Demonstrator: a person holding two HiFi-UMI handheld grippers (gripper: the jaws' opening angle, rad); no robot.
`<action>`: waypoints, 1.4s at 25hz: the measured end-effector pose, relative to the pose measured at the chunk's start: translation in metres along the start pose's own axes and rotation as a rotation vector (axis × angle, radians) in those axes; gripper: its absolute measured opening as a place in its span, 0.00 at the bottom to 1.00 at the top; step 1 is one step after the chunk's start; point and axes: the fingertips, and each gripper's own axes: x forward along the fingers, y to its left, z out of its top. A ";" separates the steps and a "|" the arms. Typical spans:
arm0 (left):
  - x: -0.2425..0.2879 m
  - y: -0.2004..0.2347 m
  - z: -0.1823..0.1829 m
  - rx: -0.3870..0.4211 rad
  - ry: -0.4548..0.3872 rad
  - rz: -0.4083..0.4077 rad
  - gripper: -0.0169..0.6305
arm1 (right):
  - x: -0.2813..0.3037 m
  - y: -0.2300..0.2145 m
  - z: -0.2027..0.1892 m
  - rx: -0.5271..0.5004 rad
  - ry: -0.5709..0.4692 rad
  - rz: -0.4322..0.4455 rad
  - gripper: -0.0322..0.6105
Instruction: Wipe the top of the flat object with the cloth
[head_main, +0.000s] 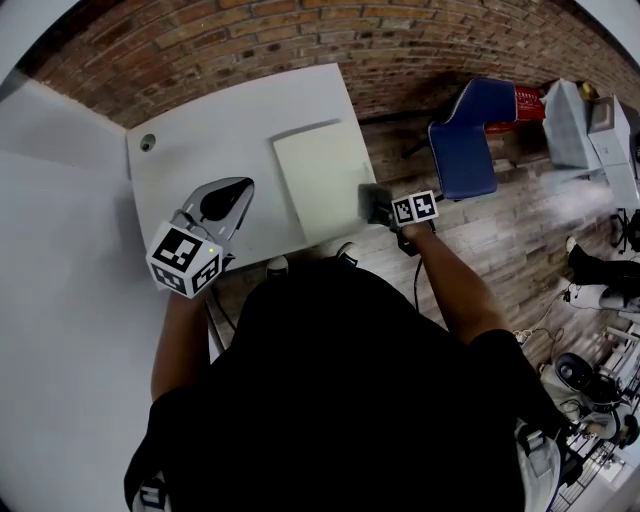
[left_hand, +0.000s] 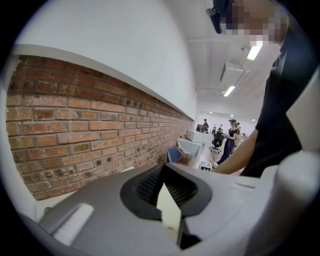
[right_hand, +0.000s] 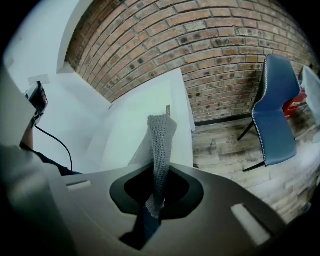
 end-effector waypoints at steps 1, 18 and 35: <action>0.000 0.000 0.000 0.000 0.000 0.000 0.03 | 0.000 0.000 0.000 0.000 -0.001 0.001 0.07; 0.003 0.009 0.014 0.030 -0.024 -0.014 0.03 | -0.057 0.036 0.050 0.024 -0.246 0.068 0.07; 0.003 0.009 0.031 0.068 -0.037 -0.051 0.03 | -0.153 0.089 0.099 -0.028 -0.540 0.087 0.07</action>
